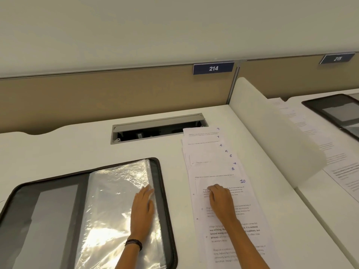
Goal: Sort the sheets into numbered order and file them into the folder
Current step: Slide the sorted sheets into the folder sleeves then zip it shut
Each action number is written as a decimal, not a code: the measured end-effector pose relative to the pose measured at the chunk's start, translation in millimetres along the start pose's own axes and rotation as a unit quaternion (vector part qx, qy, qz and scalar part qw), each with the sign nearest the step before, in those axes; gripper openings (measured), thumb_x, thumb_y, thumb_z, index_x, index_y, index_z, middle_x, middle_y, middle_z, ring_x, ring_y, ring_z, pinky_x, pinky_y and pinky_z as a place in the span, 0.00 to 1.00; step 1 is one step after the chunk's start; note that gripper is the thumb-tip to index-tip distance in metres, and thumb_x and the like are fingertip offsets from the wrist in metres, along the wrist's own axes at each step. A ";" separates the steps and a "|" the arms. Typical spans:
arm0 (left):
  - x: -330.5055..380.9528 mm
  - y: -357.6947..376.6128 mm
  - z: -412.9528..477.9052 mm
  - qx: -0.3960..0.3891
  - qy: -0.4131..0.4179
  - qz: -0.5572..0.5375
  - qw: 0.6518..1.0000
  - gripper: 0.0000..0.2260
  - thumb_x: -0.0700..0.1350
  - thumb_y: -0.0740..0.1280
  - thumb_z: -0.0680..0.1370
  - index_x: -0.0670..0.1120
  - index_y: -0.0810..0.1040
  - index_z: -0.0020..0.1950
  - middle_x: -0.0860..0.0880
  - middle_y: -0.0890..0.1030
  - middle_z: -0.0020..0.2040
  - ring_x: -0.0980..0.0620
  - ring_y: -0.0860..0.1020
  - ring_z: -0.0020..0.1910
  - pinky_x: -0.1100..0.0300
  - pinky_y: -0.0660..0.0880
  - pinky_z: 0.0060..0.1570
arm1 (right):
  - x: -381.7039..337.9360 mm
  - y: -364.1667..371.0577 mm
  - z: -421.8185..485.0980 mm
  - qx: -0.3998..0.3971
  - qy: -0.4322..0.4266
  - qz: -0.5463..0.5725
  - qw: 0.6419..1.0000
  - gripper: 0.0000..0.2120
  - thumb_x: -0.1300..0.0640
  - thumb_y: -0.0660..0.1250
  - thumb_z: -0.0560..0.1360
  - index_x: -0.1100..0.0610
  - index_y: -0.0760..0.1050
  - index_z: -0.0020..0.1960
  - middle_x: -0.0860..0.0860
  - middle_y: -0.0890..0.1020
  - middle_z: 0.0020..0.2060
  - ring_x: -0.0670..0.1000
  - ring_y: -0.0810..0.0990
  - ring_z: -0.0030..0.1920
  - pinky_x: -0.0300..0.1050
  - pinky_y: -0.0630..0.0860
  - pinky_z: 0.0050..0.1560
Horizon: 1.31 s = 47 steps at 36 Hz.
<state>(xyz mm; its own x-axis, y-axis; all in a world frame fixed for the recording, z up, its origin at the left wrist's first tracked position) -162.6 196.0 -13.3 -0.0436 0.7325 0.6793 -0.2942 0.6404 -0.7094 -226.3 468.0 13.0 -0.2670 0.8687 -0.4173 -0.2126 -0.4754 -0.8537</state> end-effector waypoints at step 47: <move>122.1 122.8 151.1 -0.152 0.015 0.043 0.987 0.07 0.45 0.64 0.79 0.43 0.80 0.51 0.46 0.78 0.51 0.49 0.73 0.51 0.62 0.67 0.48 | 39.8 24.7 65.7 -0.158 0.073 0.137 0.975 0.21 0.57 0.58 0.80 0.56 0.62 0.73 0.47 0.66 0.70 0.46 0.76 0.50 0.35 0.72 0.50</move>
<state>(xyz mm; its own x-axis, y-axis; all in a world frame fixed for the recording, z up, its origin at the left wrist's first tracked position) -348.3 329.2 10.9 -0.0261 0.7905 0.6119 0.0102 0.6123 -0.7905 -304.0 481.7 -4.2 -0.1318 0.7371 -0.6628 0.1543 -0.6452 -0.7482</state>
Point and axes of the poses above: each hand's wrist, its own z-axis towards the middle knuckle, its own y-axis out of the palm, x = y × z, the point moved 5 cm from there along z, towards the middle knuckle
